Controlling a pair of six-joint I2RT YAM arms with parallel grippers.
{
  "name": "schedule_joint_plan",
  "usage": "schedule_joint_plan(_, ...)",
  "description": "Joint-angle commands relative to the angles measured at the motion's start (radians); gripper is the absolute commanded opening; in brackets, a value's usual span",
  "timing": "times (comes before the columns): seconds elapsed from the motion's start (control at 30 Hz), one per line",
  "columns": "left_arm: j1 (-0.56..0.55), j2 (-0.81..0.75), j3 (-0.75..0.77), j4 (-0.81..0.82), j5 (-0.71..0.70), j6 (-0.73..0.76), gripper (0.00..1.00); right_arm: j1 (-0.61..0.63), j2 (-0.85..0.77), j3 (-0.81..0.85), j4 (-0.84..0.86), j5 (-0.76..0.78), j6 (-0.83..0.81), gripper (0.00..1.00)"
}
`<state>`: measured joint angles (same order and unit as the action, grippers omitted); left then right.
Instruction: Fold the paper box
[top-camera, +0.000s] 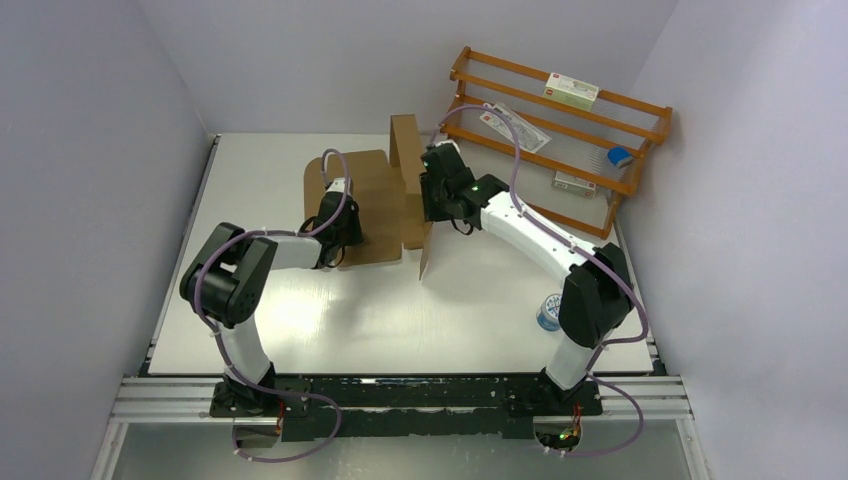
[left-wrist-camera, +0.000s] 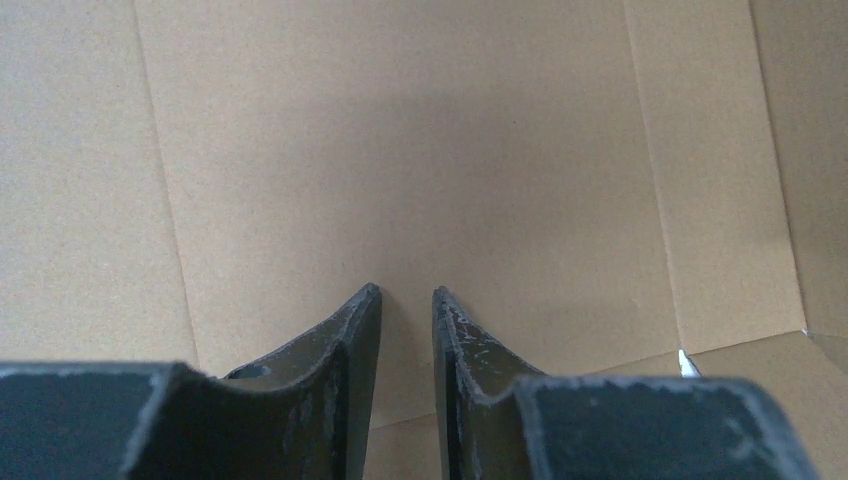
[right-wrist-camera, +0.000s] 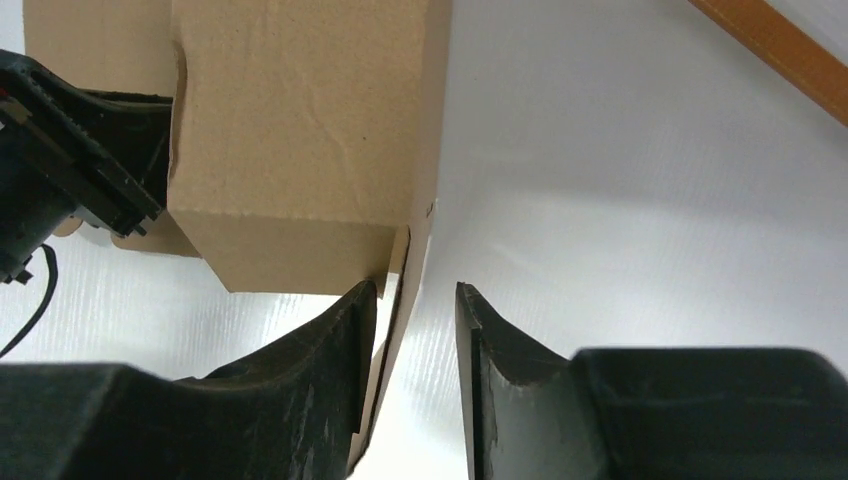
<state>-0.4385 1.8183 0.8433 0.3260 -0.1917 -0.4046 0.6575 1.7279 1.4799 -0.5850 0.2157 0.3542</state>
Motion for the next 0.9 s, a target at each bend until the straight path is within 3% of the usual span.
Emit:
schedule_joint_plan(0.0, 0.001, 0.03, -0.033, -0.06, 0.063, -0.013, 0.31, -0.001, -0.032, 0.03, -0.063, 0.013, -0.021, 0.37)
schedule_joint_plan(0.33, -0.021, -0.033, -0.122, -0.045, 0.161, -0.069, 0.26, -0.012, -0.017, 0.068, -0.114, 0.034, -0.027, 0.03)
schedule_joint_plan(0.63, -0.211, -0.133, -0.351, 0.073, 0.255, -0.196, 0.22, -0.068, 0.016, 0.129, -0.099, 0.009, -0.015, 0.02)
schedule_joint_plan(0.87, -0.357, -0.159, -0.415, 0.155, 0.287, -0.303, 0.21, -0.107, 0.035, 0.111, -0.058, -0.043, 0.003, 0.05)
